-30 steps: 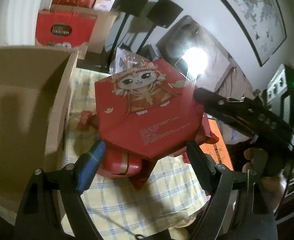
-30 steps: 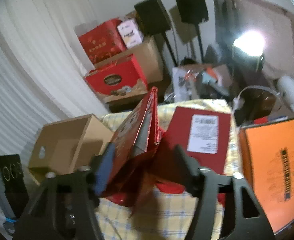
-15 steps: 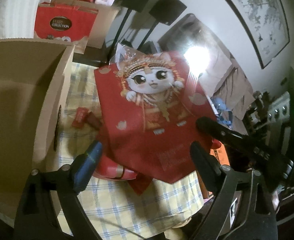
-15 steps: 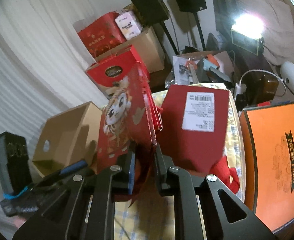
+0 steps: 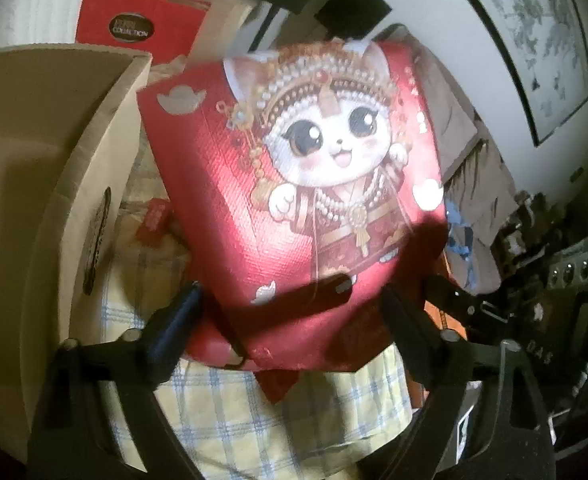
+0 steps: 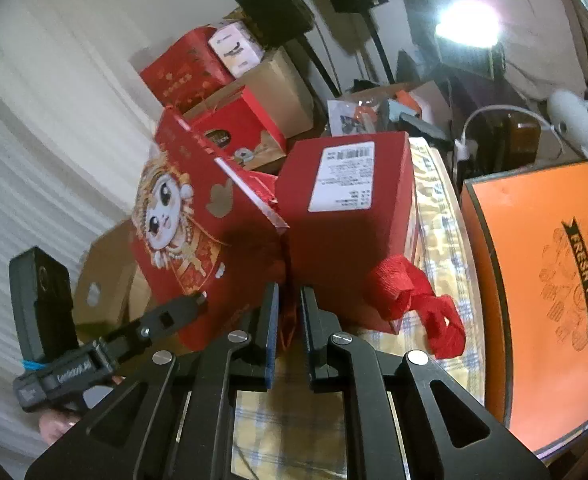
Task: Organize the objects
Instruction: 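Grasp the red cat-printed gift bag with the right gripper and lift it, then carry the cat-printed bag into the cardboard box and open the right gripper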
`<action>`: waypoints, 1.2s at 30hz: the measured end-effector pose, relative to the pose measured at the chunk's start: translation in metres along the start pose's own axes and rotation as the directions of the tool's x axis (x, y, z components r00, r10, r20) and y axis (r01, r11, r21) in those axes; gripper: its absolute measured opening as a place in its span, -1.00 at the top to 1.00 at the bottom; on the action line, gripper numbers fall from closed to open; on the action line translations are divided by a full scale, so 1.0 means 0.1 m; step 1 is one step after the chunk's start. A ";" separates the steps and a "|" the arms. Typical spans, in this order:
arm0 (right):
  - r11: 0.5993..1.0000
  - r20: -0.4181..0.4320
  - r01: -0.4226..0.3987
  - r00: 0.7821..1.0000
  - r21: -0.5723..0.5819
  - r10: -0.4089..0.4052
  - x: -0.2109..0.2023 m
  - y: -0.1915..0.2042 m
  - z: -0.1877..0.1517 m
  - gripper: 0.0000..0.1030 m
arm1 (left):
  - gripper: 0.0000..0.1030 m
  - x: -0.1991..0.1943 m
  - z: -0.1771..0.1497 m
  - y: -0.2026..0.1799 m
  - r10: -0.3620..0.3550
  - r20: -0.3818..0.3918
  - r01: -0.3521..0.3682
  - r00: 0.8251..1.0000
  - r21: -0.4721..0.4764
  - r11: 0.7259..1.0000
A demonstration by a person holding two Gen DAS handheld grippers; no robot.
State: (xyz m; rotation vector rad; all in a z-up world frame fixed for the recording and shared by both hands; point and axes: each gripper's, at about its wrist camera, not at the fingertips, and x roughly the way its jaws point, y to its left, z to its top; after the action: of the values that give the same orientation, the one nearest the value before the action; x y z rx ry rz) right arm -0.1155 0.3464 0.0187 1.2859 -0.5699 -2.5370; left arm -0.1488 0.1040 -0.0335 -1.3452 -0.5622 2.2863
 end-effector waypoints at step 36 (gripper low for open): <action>0.962 0.166 0.028 0.986 -0.272 0.018 -0.43 1.37 0.14 0.79 | 0.51 -1.52 0.16 0.07 -0.001 0.353 -0.033 0.936 0.089 0.995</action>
State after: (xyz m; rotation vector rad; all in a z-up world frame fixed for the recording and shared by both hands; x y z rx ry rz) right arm -0.0966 0.2432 0.1179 0.9864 -0.2326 -2.6298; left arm -0.0973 0.0134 0.0782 -0.9000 -0.5479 2.5515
